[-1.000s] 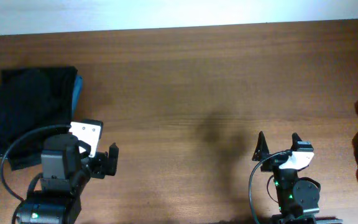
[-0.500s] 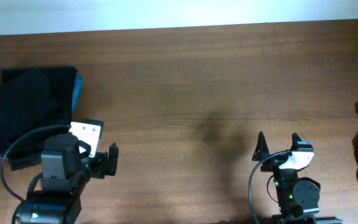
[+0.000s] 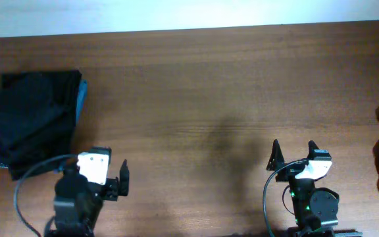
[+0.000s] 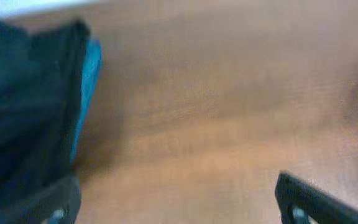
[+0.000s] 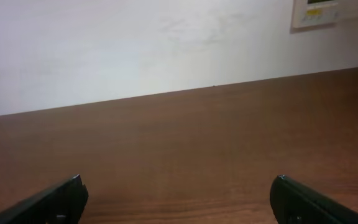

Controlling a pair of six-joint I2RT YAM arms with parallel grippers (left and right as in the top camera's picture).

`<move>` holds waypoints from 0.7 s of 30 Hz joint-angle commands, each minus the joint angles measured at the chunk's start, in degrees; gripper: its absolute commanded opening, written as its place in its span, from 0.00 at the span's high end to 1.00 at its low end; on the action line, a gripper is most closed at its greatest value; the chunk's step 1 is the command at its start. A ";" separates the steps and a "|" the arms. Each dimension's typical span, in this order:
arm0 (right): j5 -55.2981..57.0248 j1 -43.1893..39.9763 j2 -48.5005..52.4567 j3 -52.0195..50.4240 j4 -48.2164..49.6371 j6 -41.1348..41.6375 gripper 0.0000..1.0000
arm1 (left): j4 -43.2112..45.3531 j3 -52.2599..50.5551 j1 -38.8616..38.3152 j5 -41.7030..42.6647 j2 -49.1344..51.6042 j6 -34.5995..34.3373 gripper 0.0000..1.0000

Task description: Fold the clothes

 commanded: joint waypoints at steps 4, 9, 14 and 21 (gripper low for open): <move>-0.15 -0.37 -0.42 -0.31 -0.42 0.07 0.01 | 18.45 -16.04 0.11 3.06 -12.00 -3.56 0.01; -0.15 -0.37 -0.42 -0.31 -0.42 0.04 0.01 | 31.85 -23.74 0.11 3.02 -17.64 -3.54 0.01; -0.15 -0.37 -0.42 -0.31 -0.42 0.04 0.01 | 43.39 -30.23 0.24 2.80 -23.06 -3.23 0.01; -0.15 -0.37 -0.42 -0.31 -0.42 0.07 0.01 | 33.35 -30.27 1.16 3.52 -24.90 -3.32 0.01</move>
